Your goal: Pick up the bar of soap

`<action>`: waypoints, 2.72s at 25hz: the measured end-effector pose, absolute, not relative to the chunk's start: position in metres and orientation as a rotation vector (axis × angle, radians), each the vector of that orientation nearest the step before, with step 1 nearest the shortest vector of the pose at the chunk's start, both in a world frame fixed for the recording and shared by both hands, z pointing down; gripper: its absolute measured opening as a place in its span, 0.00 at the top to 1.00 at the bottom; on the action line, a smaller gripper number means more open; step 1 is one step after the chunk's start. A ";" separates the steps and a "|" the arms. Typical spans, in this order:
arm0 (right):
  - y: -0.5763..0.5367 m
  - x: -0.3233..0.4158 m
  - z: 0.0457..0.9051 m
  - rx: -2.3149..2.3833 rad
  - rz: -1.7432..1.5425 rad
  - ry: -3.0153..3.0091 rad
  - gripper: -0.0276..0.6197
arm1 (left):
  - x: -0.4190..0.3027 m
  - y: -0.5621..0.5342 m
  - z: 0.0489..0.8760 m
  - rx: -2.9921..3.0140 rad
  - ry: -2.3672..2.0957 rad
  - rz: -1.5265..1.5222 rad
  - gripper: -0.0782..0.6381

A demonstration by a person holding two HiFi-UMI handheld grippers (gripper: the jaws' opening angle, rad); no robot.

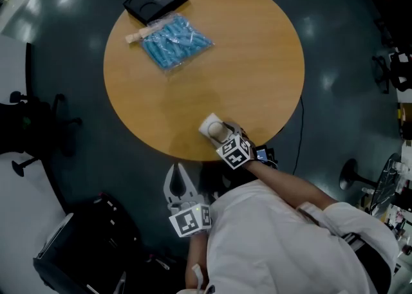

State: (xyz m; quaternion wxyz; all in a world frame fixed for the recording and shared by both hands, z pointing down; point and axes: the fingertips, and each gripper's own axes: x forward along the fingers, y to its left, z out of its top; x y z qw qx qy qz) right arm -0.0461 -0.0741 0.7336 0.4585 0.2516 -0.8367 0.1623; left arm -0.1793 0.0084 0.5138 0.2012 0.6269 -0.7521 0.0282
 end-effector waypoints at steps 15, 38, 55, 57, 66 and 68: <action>-0.077 -0.046 0.712 0.650 0.343 -2.130 0.56 | -0.177 0.016 0.514 1.751 -2.111 0.073 0.88; -0.058 0.018 0.439 0.999 0.188 -2.860 0.56 | -0.137 -0.010 0.449 2.022 -2.072 -0.020 0.88; -0.062 0.009 0.452 0.983 0.247 -2.843 0.56 | -0.147 -0.003 0.447 2.000 -2.122 -0.029 0.88; -0.062 0.009 0.453 0.977 0.247 -2.843 0.56 | -0.145 -0.004 0.447 2.008 -2.119 -0.026 0.88; -0.063 0.006 0.455 0.960 0.242 -2.839 0.56 | -0.145 -0.009 0.450 2.014 -2.105 -0.029 0.88; -0.064 0.006 0.456 0.962 0.244 -2.834 0.56 | -0.145 -0.009 0.450 2.015 -2.105 -0.025 0.88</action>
